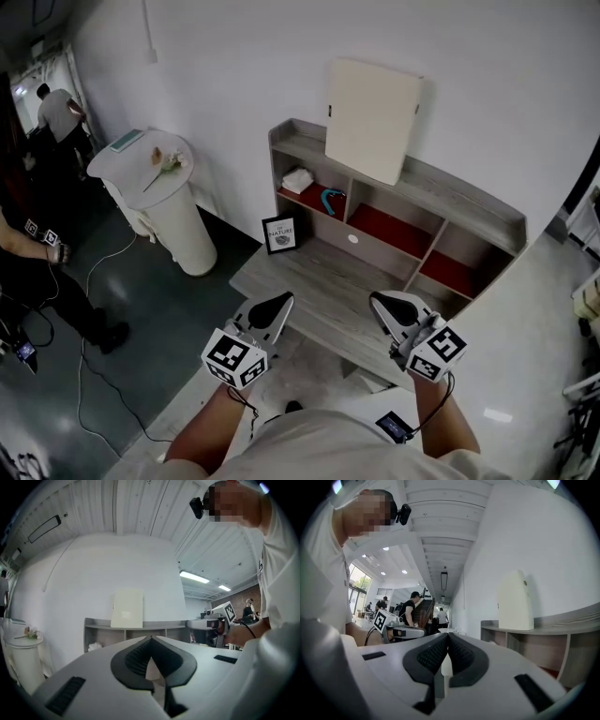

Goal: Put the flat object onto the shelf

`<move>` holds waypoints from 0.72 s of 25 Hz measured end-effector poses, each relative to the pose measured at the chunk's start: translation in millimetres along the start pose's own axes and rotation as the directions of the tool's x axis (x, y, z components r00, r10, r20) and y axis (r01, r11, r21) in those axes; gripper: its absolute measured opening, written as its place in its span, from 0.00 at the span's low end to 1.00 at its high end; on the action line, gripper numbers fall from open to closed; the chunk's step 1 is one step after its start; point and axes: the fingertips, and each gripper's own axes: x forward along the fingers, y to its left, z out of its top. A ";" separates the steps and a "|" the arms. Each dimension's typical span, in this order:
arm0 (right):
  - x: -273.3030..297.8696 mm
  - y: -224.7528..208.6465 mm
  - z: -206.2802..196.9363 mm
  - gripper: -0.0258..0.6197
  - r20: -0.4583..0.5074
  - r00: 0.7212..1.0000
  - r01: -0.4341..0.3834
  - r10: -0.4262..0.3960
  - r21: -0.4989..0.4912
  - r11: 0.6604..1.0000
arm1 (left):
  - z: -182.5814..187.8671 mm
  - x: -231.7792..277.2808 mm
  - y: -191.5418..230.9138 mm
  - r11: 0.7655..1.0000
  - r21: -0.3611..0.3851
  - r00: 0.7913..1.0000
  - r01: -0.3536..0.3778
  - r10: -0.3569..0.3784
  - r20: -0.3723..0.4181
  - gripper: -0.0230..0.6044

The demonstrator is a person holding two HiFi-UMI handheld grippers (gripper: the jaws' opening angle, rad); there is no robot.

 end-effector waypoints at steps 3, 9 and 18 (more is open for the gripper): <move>-27.2 3.5 -4.2 0.07 -0.004 1.000 -0.006 0.006 0.004 1.000 | -4.6 -0.8 -26.6 1.000 -0.012 1.000 -0.013 0.013 -0.006 0.06; -90.8 13.0 -17.3 0.07 -0.010 1.000 -0.004 0.004 0.025 1.000 | -15.4 -10.3 -86.3 0.999 -0.013 0.999 -0.049 0.049 -0.010 0.06; -156.6 39.7 -31.1 0.07 0.011 1.000 0.003 -0.004 0.084 0.996 | -24.4 -34.8 -156.0 0.998 0.000 0.996 -0.067 0.067 -0.066 0.06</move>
